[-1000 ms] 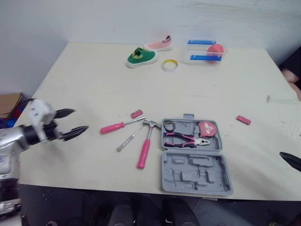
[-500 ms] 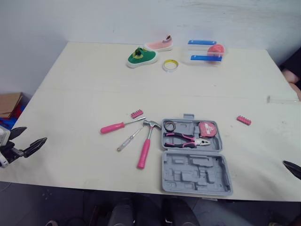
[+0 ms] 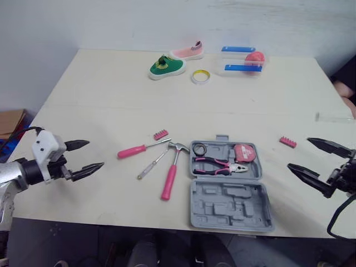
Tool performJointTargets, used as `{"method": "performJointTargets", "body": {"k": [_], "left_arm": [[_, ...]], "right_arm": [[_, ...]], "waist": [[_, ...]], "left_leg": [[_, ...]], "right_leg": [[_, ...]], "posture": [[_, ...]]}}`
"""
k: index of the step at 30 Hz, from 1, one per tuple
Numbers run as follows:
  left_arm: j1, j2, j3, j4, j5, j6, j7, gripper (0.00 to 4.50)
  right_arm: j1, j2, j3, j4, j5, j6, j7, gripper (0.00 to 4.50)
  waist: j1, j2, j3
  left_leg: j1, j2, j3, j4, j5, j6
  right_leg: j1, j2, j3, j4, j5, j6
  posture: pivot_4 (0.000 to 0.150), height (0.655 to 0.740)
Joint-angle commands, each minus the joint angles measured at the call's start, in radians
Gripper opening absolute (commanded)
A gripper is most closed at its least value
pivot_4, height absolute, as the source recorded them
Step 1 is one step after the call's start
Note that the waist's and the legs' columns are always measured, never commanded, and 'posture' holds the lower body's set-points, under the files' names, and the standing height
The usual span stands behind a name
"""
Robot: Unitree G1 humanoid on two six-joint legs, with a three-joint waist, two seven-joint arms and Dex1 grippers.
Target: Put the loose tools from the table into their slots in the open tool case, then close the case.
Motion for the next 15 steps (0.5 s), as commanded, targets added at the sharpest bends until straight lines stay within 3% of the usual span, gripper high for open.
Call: {"method": "performJointTargets", "body": {"k": [1,6,15], "left_arm": [[-0.011,-0.081,-0.06,-0.137,-0.018,0.12,0.14,4.5],[0.002,-0.279,-0.241,-0.334,0.046,0.311,0.406,4.5],[-0.07,-0.318,-0.377,-0.334,0.148,0.433,0.531,4.5]], "right_arm": [[0.02,0.019,0.027,-0.091,0.071,0.03,0.033,4.45],[0.068,0.067,0.112,-0.145,0.029,-0.022,0.073,4.45],[0.09,0.065,0.105,-0.094,0.005,-0.076,0.107,4.45]], "waist": [[0.001,0.0,0.0],[0.01,0.0,0.0],[0.01,0.0,0.0]], "left_leg": [[0.0,0.0,0.0,0.0,0.0,0.0],[0.0,0.0,0.0,0.005,0.0,0.001],[0.0,0.0,0.0,0.009,-0.001,0.0]], "right_leg": [[0.0,0.0,0.0,0.0,0.0,0.0],[0.002,0.001,0.0,0.001,0.001,0.003],[0.002,0.002,0.001,0.004,0.001,0.003]], "posture": [[0.15,0.74],[0.15,0.74],[0.15,0.74]]}}
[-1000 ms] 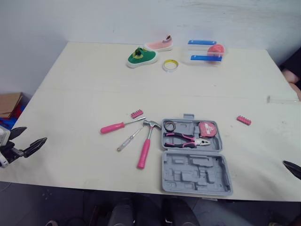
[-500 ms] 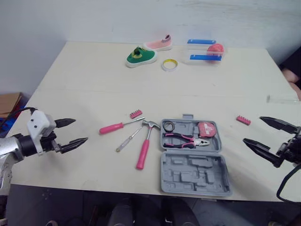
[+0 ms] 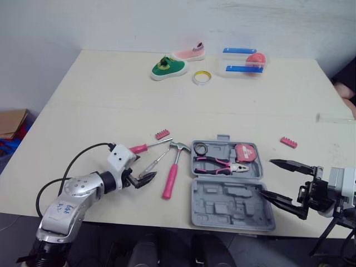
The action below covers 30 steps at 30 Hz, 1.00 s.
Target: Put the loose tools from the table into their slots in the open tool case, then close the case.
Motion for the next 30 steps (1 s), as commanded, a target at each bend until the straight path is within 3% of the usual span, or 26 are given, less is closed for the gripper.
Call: {"method": "performJointTargets", "body": {"k": [1,7,8,11,18,21,25,30], "left_arm": [[-0.023,-0.005,-0.025,0.002,0.025,0.033,0.022,4.5],[-0.091,-0.044,-0.104,0.074,0.045,0.044,0.008,4.5],[-0.103,-0.049,-0.119,0.082,0.05,0.051,0.004,4.24],[-0.121,-0.053,-0.151,0.107,0.068,0.059,-0.006,3.34],[-0.11,-0.031,-0.154,0.116,0.082,0.076,-0.021,0.06],[-0.136,0.026,-0.105,0.092,0.094,-0.011,-0.06,0.01],[-0.208,0.098,-0.017,0.044,-0.02,-0.067,-0.219,0.01],[-0.362,0.195,-0.164,0.007,-0.054,-0.228,-0.567,0.01]], "right_arm": [[0.005,-0.002,-0.033,-0.005,0.004,-0.028,0.008,4.45],[0.012,0.004,-0.031,0.006,-0.006,-0.048,0.001,4.45],[0.015,0.004,-0.033,0.006,-0.006,-0.051,0.001,4.48],[0.025,0.002,-0.038,0.005,0.007,-0.046,0.002,4.5],[0.056,0.001,-0.069,0.006,0.01,-0.068,0.011,4.5],[0.079,-0.001,-0.1,0.009,0.01,-0.079,0.017,4.5],[0.098,-0.018,-0.157,0.021,0.026,-0.066,0.021,4.5],[0.111,-0.044,-0.208,0.086,-0.007,-0.093,0.059,4.5]], "waist": [[0.001,0.0,0.0],[0.007,0.0,0.0],[0.01,0.0,0.0],[0.01,0.0,0.0],[0.01,0.003,-0.002],[0.006,0.003,-0.002],[0.003,0.002,-0.002],[0.009,0.002,-0.002]], "left_leg": [[0.0,0.0,0.0,0.0,0.0,0.0],[0.0,0.0,0.0,0.002,0.0,0.0],[0.0,0.0,0.0,0.002,0.0,0.0],[0.0,0.0,0.0,0.002,-0.001,0.001],[0.0,0.0,0.0,0.002,-0.001,0.001],[0.0,0.0,0.0,0.002,-0.001,0.001],[-0.001,0.001,0.0,0.002,-0.001,0.0],[-0.001,0.001,0.0,0.002,-0.001,0.0]], "right_leg": [[0.0,0.0,0.0,0.0,0.0,0.0],[0.001,0.0,0.0,0.001,0.0,0.0],[0.001,-0.001,0.0,0.001,0.0,0.0],[0.001,-0.001,0.0,0.0,0.0,0.0],[0.001,-0.001,0.0,0.0,0.0,0.0],[0.001,0.0,0.0,0.0,0.0,0.0],[0.0,0.0,-0.001,0.001,-0.001,-0.001],[0.001,0.0,-0.001,0.0,-0.001,-0.002]], "posture": [[0.15,0.74],[0.15,0.74],[0.15,0.74],[0.15,0.74],[0.15,0.74],[0.15,0.74],[0.15,0.74],[0.15,0.74]]}}
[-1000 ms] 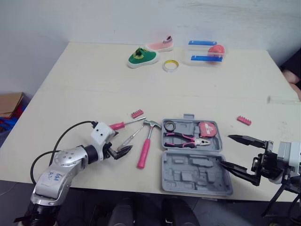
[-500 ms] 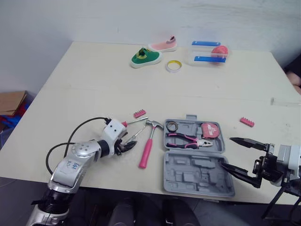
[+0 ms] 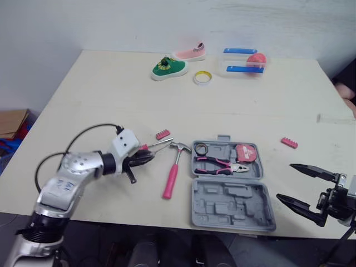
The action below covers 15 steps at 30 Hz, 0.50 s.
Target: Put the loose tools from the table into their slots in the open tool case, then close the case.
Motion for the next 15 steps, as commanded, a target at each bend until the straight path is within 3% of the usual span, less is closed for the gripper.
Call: {"method": "performJointTargets", "body": {"k": [1,8,15], "left_arm": [[-0.105,0.013,-0.125,-0.048,-0.021,-0.111,-0.221,0.01],[-0.372,-0.17,-0.418,0.082,0.115,0.006,-0.246,0.01],[-0.515,-0.348,-0.55,0.23,0.211,0.067,-0.209,0.01]], "right_arm": [[0.001,-0.026,-0.048,0.039,-0.008,-0.035,0.027,4.5],[-0.027,-0.019,-0.023,0.045,-0.033,-0.043,0.003,4.5],[0.004,-0.025,-0.024,0.032,-0.035,-0.035,0.009,4.5]], "waist": [[0.005,0.0,0.0],[0.014,0.0,0.0],[0.011,0.0,0.0]], "left_leg": [[-0.001,-0.001,0.0,0.001,0.0,0.0],[-0.001,-0.002,0.001,0.003,-0.001,0.002],[-0.001,0.002,0.0,0.003,0.001,-0.001]], "right_leg": [[0.0,0.0,0.0,0.0,0.0,0.0],[0.001,0.002,0.001,-0.001,0.001,0.002],[0.0,0.012,0.005,-0.001,0.001,0.003]], "posture": [[0.15,0.74],[0.15,0.74],[0.15,0.74]]}}
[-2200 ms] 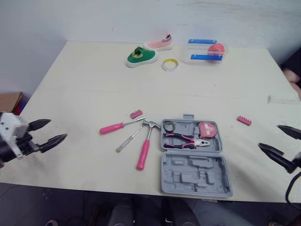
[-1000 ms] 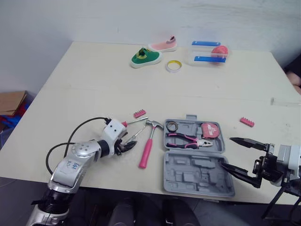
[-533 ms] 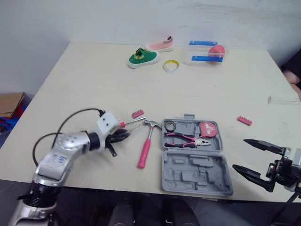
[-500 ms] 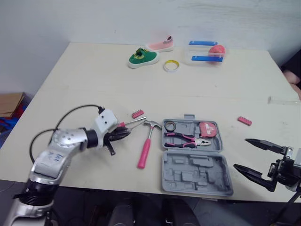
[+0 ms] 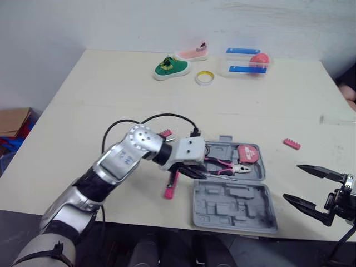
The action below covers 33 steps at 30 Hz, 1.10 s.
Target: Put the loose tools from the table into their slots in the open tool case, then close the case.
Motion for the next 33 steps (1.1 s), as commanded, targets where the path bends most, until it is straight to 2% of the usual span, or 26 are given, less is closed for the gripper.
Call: {"method": "performJointTargets", "body": {"k": [1,4,10,18,33], "left_arm": [[-0.037,-0.043,-0.05,0.019,0.044,0.011,0.006,0.01],[-0.048,-0.06,-0.086,0.019,0.062,0.016,-0.018,0.01],[-0.064,-0.143,-0.157,0.071,0.175,0.125,0.093,0.01],[-0.069,-0.2,-0.161,0.087,0.169,0.159,0.094,0.01],[-0.056,-0.202,-0.183,0.061,0.172,0.229,0.1,0.01]], "right_arm": [[0.011,-0.009,-0.025,-0.023,0.011,-0.004,0.002,4.5],[0.022,-0.009,-0.027,-0.034,0.018,0.006,0.001,4.5],[0.058,0.004,-0.026,-0.07,0.022,0.018,-0.011,4.5],[0.069,0.011,-0.019,-0.093,0.024,0.023,-0.027,4.5],[0.061,0.017,0.002,-0.129,0.014,0.04,-0.07,4.5]], "waist": [[-0.001,0.0,0.0],[-0.005,0.0,0.0],[-0.007,0.0,0.0],[-0.011,0.0,0.0],[-0.011,0.0,0.0]], "left_leg": [[0.0,0.0,0.0,0.0,0.0,0.0],[0.0,0.001,0.0,0.0,0.0,-0.001],[0.0,0.001,-0.001,0.001,0.0,-0.001],[0.0,0.002,-0.001,0.0,0.0,-0.002],[0.0,0.002,-0.002,0.0,0.0,-0.002]], "right_leg": [[0.0,0.0,0.0,0.0,0.0,0.0],[0.0,0.001,0.001,0.0,0.0,0.0],[0.0,0.0,0.001,0.001,-0.001,-0.001],[-0.001,0.0,0.001,0.002,-0.001,-0.002],[0.0,0.0,0.001,0.002,-0.001,-0.002]], "posture": [[0.15,0.74],[0.15,0.74],[0.15,0.74],[0.15,0.74],[0.15,0.74]]}}
